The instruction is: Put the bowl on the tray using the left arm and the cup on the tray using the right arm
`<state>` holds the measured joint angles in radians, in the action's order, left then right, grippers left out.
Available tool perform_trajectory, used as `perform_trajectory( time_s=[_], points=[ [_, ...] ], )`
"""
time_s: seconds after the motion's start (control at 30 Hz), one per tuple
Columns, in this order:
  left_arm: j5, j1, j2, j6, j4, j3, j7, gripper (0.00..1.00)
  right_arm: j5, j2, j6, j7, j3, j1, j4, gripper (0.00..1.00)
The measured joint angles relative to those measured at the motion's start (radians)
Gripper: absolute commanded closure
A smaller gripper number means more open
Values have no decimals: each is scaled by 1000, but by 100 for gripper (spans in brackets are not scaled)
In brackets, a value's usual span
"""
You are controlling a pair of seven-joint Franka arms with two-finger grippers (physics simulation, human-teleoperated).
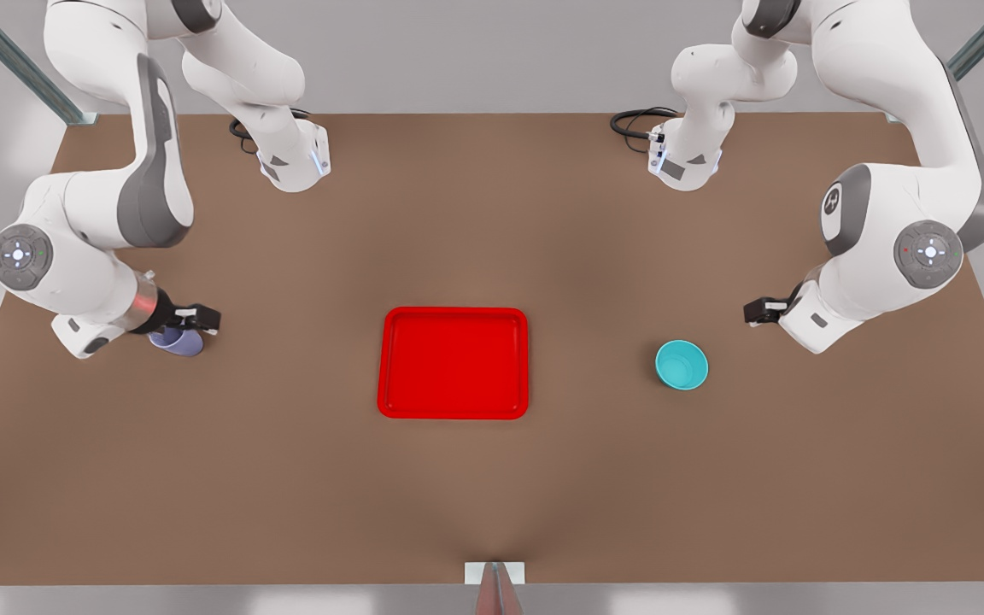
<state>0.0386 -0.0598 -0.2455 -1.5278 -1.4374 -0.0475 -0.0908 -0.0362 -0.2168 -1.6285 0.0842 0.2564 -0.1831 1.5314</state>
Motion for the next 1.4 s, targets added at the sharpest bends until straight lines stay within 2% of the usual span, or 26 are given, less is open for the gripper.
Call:
perform_trajectory(
  time_s=[0.1, 0.17, 0.23, 0.3, 0.4, 0.87, 0.9, 0.93, 1.1, 1.17, 1.23, 1.3, 1.4],
  points=[
    [0, 2, -38, -38, -51, 0, 2, 0, 0, -4, 2, 0, 0, -1, -9, 0],
    [-9, 1, -78, -274, -214, -1, -4, 0, 1, -3, 4, -1, -3, -2, -27, 0],
    [-46, 4, -166, -355, -238, -2, 18, 0, 2, -3, 13, 0, -3, -1, -28, 0],
    [-104, 48, -171, -437, -341, -1, 215, 0, 1, -1, 13, 0, -2, -2, -26, 0],
    [-155, 63, -215, -487, -371, -1, 343, 0, -1, 2, 12, -6, -2, -3, -24, 0],
    [-209, 77, -353, -607, -387, 0, 344, 1, -1, 5, 13, -9, 1, -4, -22, 0],
    [-209, 77, -354, -609, -387, 0, 344, 13, -1, 5, 13, -9, 1, -4, -22, 0],
    [-209, 77, -356, -609, -387, 0, 344, 22, -1, 4, 13, -9, 1, -4, -22, 0],
    [-209, 69, -362, -607, -387, -2, 344, 44, -1, 5, 21, -11, 4, -10, -19, 0],
    [-209, 68, -365, -607, -387, -2, 342, 65, -1, 4, 21, -11, 6, -12, -19, 0],
    [-209, 65, -371, -609, -385, -2, 335, 74, -1, 5, 19, -11, 6, -12, -19, 0],
    [-209, 63, -371, -609, -384, -2, 332, 79, -1, 5, 19, -11, 9, -14, -19, 0],
    [-209, 61, -371, -607, -382, -2, 329, 79, -1, 4, 19, -11, 9, -15, -20, 0]
  ],
)
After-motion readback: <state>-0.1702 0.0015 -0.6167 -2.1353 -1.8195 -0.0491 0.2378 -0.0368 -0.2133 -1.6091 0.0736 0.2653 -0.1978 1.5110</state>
